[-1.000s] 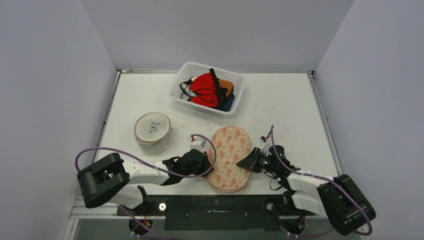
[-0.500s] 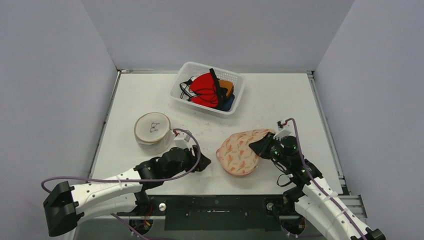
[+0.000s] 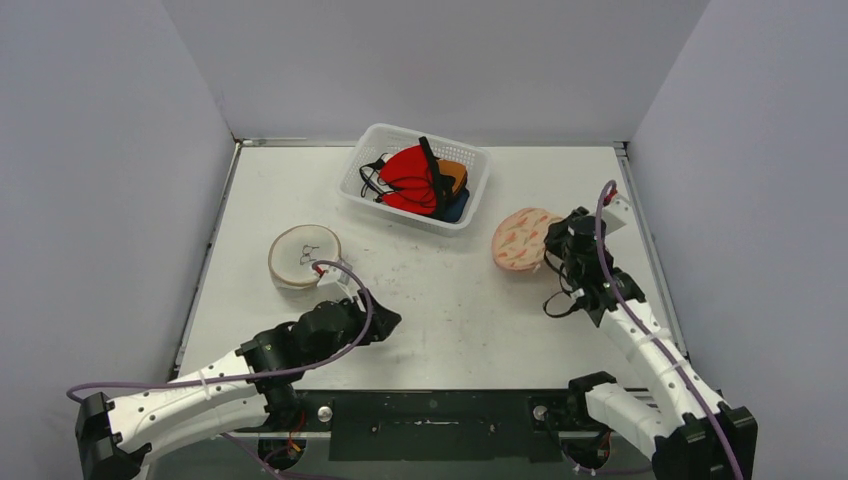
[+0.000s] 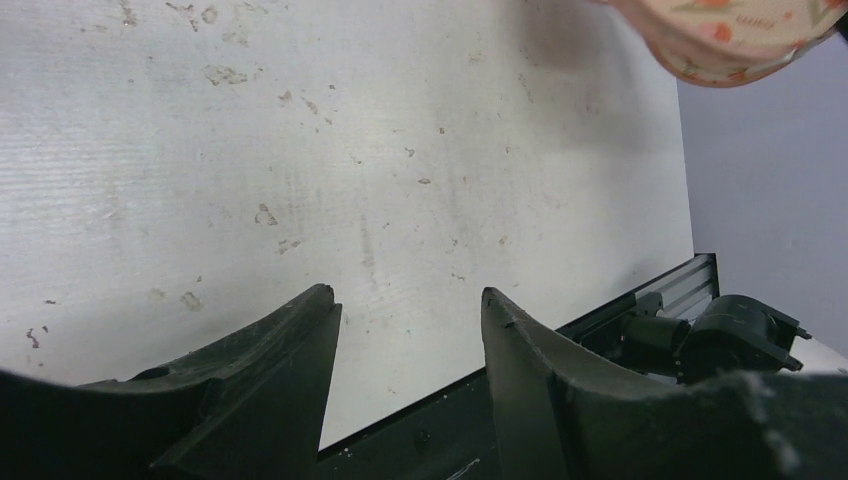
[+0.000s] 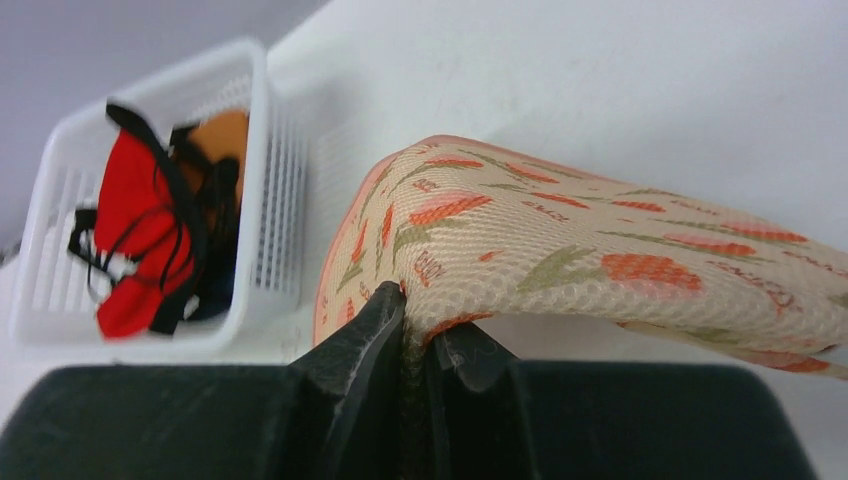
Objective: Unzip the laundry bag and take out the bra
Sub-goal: Pick up the laundry bag at the center of the board, then place the laundry bag at the center of the board.
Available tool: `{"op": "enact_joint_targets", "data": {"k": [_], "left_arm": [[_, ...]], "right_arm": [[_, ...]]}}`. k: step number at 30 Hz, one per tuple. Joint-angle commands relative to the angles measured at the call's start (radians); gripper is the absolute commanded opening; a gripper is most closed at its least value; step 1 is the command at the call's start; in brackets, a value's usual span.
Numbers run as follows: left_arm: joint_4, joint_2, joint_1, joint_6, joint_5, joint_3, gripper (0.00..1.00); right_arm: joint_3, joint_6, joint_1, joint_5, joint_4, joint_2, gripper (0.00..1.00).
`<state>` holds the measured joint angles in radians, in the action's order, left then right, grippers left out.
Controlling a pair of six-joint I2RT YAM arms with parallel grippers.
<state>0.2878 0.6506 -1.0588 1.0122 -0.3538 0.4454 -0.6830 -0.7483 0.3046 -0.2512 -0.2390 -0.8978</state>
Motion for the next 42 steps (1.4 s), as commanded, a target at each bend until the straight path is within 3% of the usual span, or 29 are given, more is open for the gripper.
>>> {"op": "enact_joint_targets", "data": {"k": [1,5,10,18,37,40,42], "left_arm": [[0.043,-0.026,-0.002,0.013,-0.038,0.038,0.52],[0.034,-0.033,-0.002,0.008,-0.046,0.044,0.52],[0.039,-0.011,-0.001,0.020,-0.017,0.050,0.52],[0.053,-0.086,-0.011,0.100,0.022,-0.032,0.52],[0.043,-0.080,-0.013,0.117,0.010,-0.067,0.52],[0.039,-0.089,-0.012,0.122,0.001,-0.072,0.52],[0.039,-0.091,-0.011,0.121,-0.005,-0.073,0.52]], "right_arm": [[-0.176,0.070,-0.143,-0.099,0.210,-0.136,0.05],[-0.315,0.121,-0.182,-0.132,0.317,-0.291,0.05],[-0.392,0.065,-0.247,-0.027,0.380,-0.523,0.05],[-0.318,-0.006,-0.300,0.046,0.567,-0.743,0.05],[-0.152,-0.244,-0.291,0.127,0.778,-0.935,0.05],[-0.151,-0.277,-0.291,0.145,0.810,-0.973,0.09],[-0.150,-0.287,-0.291,0.155,0.822,-0.990,0.17]]}}
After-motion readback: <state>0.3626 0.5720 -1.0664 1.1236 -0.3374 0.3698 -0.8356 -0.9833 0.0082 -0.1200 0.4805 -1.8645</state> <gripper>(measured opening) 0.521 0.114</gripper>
